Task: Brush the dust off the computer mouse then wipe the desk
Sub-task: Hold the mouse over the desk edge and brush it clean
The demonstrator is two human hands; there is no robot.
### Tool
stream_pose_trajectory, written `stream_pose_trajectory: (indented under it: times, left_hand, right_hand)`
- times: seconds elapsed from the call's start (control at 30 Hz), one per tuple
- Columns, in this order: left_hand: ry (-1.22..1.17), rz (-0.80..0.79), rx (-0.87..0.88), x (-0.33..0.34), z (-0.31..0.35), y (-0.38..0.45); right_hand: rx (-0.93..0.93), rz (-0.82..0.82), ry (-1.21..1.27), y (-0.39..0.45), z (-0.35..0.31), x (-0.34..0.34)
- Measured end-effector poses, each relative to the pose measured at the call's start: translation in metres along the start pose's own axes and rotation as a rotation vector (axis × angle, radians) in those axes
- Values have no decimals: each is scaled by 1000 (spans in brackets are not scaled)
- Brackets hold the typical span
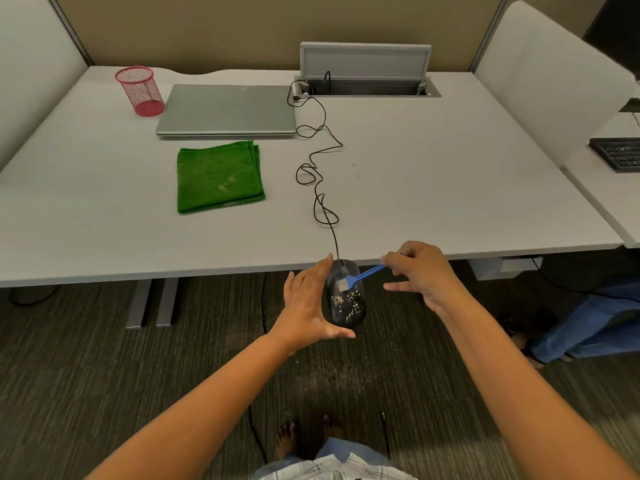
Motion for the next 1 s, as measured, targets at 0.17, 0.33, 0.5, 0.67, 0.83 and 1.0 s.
stream_pose_trajectory:
  times: [0.17, 0.33, 0.5, 0.67, 0.83, 1.0]
  left_hand:
    - [-18, 5, -5, -1, -3, -1]
    - [-16, 4, 6, 0, -2, -4]
    - [-19, 7, 9, -1, 1, -3]
    - [-33, 15, 4, -4, 5, -2]
    - [-25, 24, 8, -6, 4, -4]
    - [-24, 30, -2, -6, 3, -4]
  right_hand:
    - [51, -6, 71, 3, 21, -17]
    - [127, 0, 146, 5, 44, -30]
    - [188, -73, 290, 4, 53, -20]
    - [204, -91, 279, 2, 57, -14]
    - [235, -60, 330, 3, 64, -27]
    - [221, -88, 353, 5, 62, -17]
Point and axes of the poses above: each hand's wrist, its own y-axis towards the middle knuckle, its own x-axis out of the palm, z = x × y, the point moved 10 cm from there along y, towards the middle knuckle, and after that the axes turned 11 degrees about -y, right-handed, at the moved point
